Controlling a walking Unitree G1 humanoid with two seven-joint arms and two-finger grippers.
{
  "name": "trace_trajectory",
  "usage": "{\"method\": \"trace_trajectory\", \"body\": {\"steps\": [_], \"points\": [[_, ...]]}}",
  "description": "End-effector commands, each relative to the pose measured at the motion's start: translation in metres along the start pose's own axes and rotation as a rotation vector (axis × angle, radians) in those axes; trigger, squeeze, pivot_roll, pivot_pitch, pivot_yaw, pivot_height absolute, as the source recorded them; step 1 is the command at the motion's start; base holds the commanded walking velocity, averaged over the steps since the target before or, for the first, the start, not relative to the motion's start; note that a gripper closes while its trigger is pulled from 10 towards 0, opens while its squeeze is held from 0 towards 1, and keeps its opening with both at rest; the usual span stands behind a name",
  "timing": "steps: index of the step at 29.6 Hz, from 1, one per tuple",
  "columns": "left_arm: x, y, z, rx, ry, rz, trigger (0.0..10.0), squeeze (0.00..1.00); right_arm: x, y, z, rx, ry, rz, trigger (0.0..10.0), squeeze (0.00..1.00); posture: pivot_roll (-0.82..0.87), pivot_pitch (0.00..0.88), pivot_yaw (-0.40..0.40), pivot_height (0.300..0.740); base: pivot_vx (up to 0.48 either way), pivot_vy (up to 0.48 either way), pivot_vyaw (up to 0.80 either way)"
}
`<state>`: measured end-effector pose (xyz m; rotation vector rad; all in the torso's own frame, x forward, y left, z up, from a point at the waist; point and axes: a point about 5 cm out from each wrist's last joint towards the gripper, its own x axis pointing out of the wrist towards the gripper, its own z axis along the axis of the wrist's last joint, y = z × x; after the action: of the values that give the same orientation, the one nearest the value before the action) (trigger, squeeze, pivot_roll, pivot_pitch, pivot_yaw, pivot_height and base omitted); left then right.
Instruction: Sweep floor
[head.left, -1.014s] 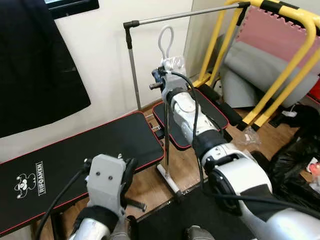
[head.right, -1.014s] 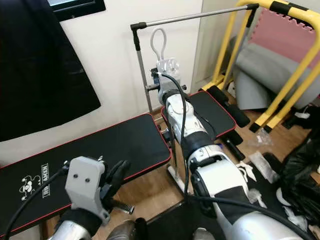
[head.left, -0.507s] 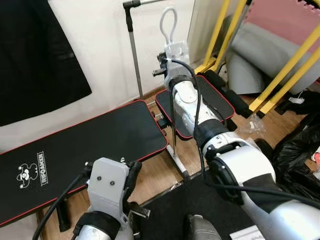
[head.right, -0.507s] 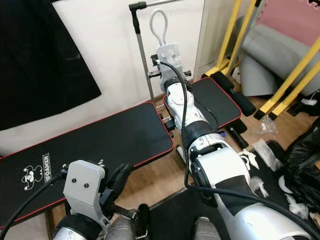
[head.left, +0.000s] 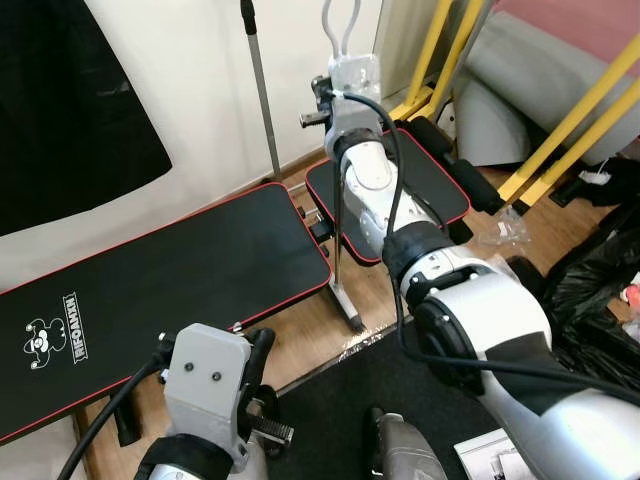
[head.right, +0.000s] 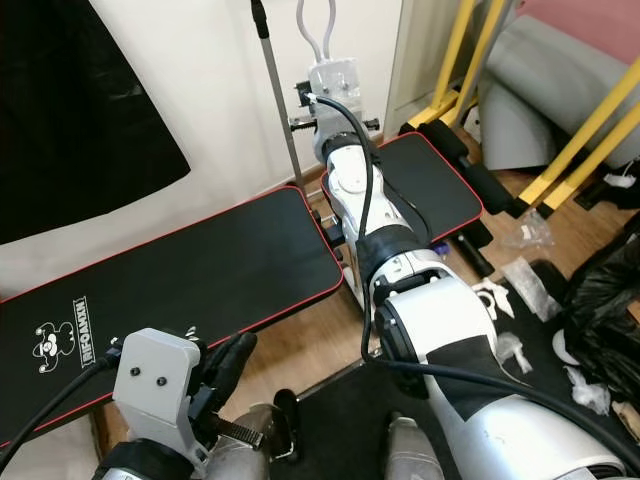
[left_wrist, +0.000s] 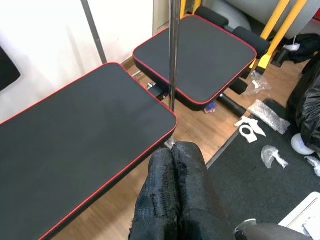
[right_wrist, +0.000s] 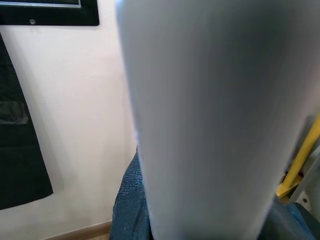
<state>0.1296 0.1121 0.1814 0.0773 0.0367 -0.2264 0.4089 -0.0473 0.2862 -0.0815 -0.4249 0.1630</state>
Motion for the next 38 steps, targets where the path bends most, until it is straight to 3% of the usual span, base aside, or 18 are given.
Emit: {"method": "trace_trajectory", "body": {"steps": [1,2,3,13,26,27,31,32,33,38], "points": [[-0.002,-0.011,0.000,-0.046,0.003,0.006,10.0,0.00,0.001,0.006,0.005,0.003,-0.030,0.009,10.0,0.34,0.10,0.406,-0.043,0.740,0.000,0.000,0.00],[-0.003,-0.012,0.000,-0.047,0.003,0.006,10.0,0.00,0.001,0.007,0.007,0.012,-0.042,0.010,10.0,0.95,0.10,0.408,-0.044,0.740,0.000,0.000,0.00],[-0.004,-0.013,0.000,-0.048,0.003,0.007,10.0,0.00,-0.001,0.009,0.004,0.018,-0.040,0.027,10.0,1.00,0.10,0.403,-0.044,0.740,0.000,0.000,0.00],[-0.001,-0.012,0.001,-0.051,0.004,0.012,10.0,0.00,-0.014,0.019,-0.020,0.035,0.029,0.127,10.0,1.00,0.09,0.391,-0.045,0.740,0.000,0.000,0.00],[0.011,-0.005,0.001,-0.028,0.003,0.020,10.0,0.00,-0.038,-0.003,-0.054,0.060,0.076,0.255,10.0,1.00,0.04,0.318,-0.050,0.740,0.000,0.000,0.00],[0.013,-0.004,0.000,-0.025,0.000,0.022,10.0,0.00,-0.042,-0.010,-0.059,0.075,0.085,0.258,10.0,0.88,0.04,0.312,-0.052,0.740,0.000,0.000,0.00],[0.015,-0.003,-0.001,-0.024,-0.002,0.024,10.0,0.00,-0.046,-0.015,-0.063,0.085,0.092,0.259,10.0,0.88,0.03,0.309,-0.053,0.740,0.000,0.000,0.00],[0.017,-0.002,-0.002,-0.021,-0.005,0.027,10.0,0.00,-0.051,-0.020,-0.069,0.106,0.117,0.276,10.0,0.12,0.02,0.294,-0.056,0.740,0.000,0.000,0.00],[0.019,-0.001,-0.003,-0.017,-0.008,0.032,10.0,0.00,-0.058,-0.025,-0.075,0.126,0.149,0.288,10.0,0.00,0.01,0.281,-0.059,0.740,0.000,0.000,0.00],[0.024,0.001,-0.005,-0.014,-0.012,0.040,10.0,0.00,-0.069,-0.030,-0.081,0.161,0.177,0.316,10.0,0.00,0.00,0.261,-0.061,0.740,0.000,0.000,-0.48]]}}
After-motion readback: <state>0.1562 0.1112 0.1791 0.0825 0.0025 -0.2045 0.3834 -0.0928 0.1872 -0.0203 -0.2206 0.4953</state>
